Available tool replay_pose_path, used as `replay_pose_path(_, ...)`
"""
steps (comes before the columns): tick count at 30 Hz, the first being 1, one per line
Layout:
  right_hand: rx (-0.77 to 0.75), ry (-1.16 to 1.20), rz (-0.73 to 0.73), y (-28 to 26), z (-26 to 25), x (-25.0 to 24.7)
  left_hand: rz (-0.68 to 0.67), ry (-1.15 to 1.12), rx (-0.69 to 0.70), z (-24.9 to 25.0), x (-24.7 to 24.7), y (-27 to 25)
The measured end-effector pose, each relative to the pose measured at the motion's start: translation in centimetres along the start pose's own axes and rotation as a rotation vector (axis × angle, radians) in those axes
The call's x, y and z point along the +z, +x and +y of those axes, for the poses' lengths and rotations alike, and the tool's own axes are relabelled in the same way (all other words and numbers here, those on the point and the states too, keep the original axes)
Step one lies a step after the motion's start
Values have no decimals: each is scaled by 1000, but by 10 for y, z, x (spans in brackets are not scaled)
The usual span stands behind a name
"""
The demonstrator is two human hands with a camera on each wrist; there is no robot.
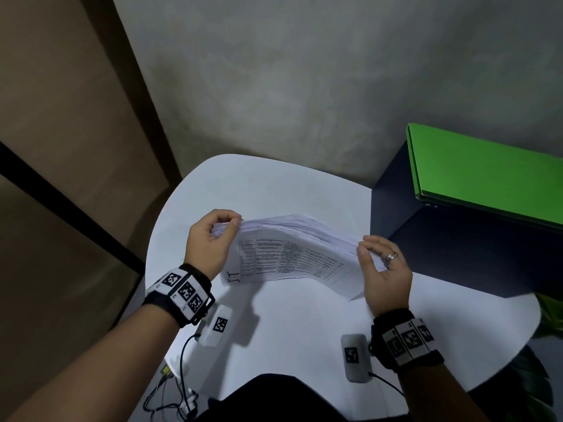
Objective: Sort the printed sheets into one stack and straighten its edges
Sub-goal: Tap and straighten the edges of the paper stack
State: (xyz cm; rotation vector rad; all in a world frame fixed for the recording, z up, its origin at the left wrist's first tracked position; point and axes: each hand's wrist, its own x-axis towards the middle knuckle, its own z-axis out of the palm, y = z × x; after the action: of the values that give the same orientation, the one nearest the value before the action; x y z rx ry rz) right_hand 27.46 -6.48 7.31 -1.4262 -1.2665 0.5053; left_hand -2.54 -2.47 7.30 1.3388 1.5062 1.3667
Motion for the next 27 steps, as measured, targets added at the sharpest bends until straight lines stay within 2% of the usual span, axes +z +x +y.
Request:
replay_pose_path(3,-41,-4,-34,-2,0,1,-24,34,34,4,1,0)
replay_pose_path(6,-68,-65,-133,-6,5,0,-77,169,237,3,-1,-1)
replay_pose_path(8,-122,-160,-188,-7,12,-2,-123,301,326,-1,-4,1)
replay_pose_path(11,-150,-260,-225,-8,17,-7,-164,491,401,-6,-9,5)
replay_pose_path(17,-231,-407,-270,-5,18,-9,-260,707,526,1,-14,11)
replay_pose_path(20,-322,-605,-275,2,15,-9,-296,784,538,8,-15,17)
replay_pose_path(22,-319,-675,-277,6,12,-9,-333,829,531,15,-15,20)
replay_pose_path(27,-266,-807,-344,12,7,-7,-498,903,269,30,-8,26)
